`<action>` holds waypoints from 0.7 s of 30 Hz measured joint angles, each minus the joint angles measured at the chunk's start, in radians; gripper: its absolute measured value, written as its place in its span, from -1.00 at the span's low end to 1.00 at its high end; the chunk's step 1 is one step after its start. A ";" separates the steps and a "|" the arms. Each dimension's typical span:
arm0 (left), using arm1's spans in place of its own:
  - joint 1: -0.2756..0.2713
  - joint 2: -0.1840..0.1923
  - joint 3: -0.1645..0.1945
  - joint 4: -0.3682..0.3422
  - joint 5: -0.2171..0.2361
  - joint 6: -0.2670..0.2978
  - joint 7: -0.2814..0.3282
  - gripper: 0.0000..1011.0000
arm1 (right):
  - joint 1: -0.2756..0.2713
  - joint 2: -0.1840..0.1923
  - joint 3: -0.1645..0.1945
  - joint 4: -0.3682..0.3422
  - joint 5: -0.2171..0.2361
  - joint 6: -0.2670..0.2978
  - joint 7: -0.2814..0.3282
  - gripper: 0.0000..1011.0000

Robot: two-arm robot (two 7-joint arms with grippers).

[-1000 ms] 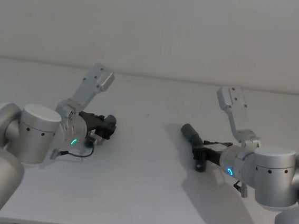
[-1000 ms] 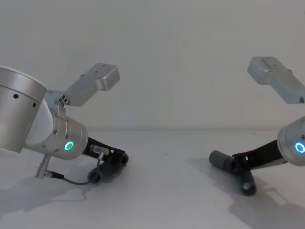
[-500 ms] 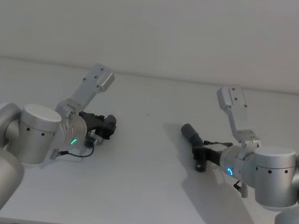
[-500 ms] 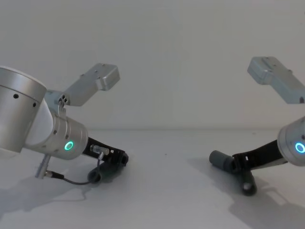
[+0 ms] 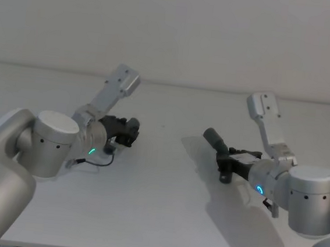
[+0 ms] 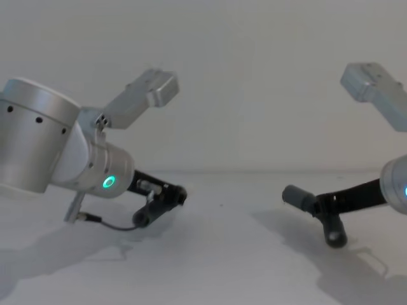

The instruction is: Use both hands to pick up one end of the pipe from the table, align the ends, and insert them.

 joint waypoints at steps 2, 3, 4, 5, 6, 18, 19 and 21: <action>-0.005 0.000 0.006 -0.003 0.006 -0.009 -0.004 -0.32 | -0.008 0.008 0.003 -0.011 -0.002 -0.025 0.008 -0.47; -0.009 0.000 0.011 -0.005 0.011 -0.018 -0.010 -0.32 | -0.010 0.012 0.004 -0.016 -0.002 -0.033 0.012 -0.47; -0.012 0.000 0.013 -0.007 0.013 -0.022 -0.013 -0.32 | -0.012 0.014 0.005 -0.019 -0.002 -0.041 0.014 -0.47; -0.015 0.000 0.016 -0.009 0.015 -0.026 -0.017 -0.32 | -0.017 0.022 0.007 -0.029 -0.002 -0.060 0.023 -0.47; -0.020 0.000 0.021 -0.012 0.018 -0.035 -0.026 -0.32 | -0.019 0.026 0.008 -0.033 -0.002 -0.066 0.027 -0.47; -0.058 0.034 0.049 -0.032 0.021 -0.086 -0.145 -0.32 | -0.042 0.117 0.024 -0.087 0.015 -0.212 0.160 -0.47; -0.060 0.037 0.050 -0.033 0.019 -0.090 -0.158 -0.32 | -0.042 0.124 0.024 -0.089 0.016 -0.217 0.170 -0.47; -0.064 0.044 0.054 -0.035 0.017 -0.096 -0.179 -0.32 | -0.043 0.138 0.025 -0.092 0.021 -0.234 0.195 -0.47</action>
